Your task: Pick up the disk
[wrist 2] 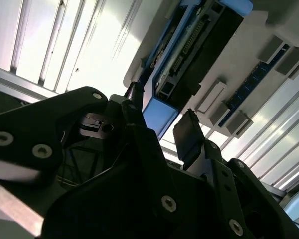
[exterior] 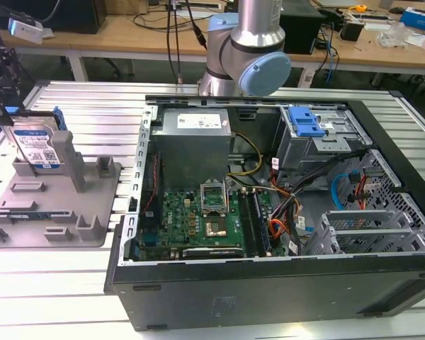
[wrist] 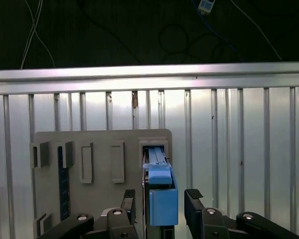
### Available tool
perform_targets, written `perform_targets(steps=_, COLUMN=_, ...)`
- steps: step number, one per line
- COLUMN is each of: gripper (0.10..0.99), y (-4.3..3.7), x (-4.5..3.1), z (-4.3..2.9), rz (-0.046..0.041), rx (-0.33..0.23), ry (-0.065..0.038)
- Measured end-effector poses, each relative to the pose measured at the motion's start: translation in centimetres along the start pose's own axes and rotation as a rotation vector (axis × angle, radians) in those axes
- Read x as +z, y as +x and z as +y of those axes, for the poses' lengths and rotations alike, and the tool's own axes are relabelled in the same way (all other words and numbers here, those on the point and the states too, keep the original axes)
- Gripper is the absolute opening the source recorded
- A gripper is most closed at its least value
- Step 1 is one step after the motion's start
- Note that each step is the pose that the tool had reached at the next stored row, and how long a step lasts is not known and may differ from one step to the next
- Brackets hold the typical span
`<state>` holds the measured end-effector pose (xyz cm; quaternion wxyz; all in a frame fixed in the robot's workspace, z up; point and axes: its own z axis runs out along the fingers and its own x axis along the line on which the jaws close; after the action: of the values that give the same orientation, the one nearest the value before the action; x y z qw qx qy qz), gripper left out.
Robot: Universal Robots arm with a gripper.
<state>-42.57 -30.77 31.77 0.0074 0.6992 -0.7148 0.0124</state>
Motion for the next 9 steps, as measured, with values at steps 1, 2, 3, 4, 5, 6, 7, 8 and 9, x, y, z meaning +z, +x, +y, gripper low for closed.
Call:
perform_targets(steps=1, gripper=0.514, y=0.00, x=0.04, z=0.00, rz=0.0000, rx=-0.001, ry=0.000)
perform_targets(steps=2, gripper=0.514, y=0.00, x=0.09, z=0.00, rz=0.0000, rx=-0.002, ry=0.000)
perform_targets(steps=3, gripper=0.514, y=0.00, x=0.14, z=0.00, rz=0.0000, rx=-0.003, ry=0.000)
perform_targets(steps=4, gripper=0.514, y=-0.01, x=0.18, z=0.00, rz=-0.0001, rx=-0.004, ry=0.000)
perform_targets(steps=5, gripper=0.514, y=-0.01, x=0.23, z=0.00, rz=-0.0001, rx=-0.005, ry=0.000)
perform_targets(steps=6, gripper=0.514, y=-0.01, x=0.26, z=0.00, rz=-0.0001, rx=-0.005, ry=0.000)
perform_targets(steps=7, gripper=0.514, y=-0.01, x=0.34, z=0.00, rz=-0.0001, rx=-0.006, ry=0.000)
perform_targets(steps=8, gripper=0.514, y=-0.01, x=0.42, z=-0.01, rz=-0.0001, rx=-0.006, ry=0.000)
perform_targets(steps=9, gripper=0.514, y=-0.01, x=0.47, z=-0.01, rz=0.0000, rx=-0.006, ry=0.000)
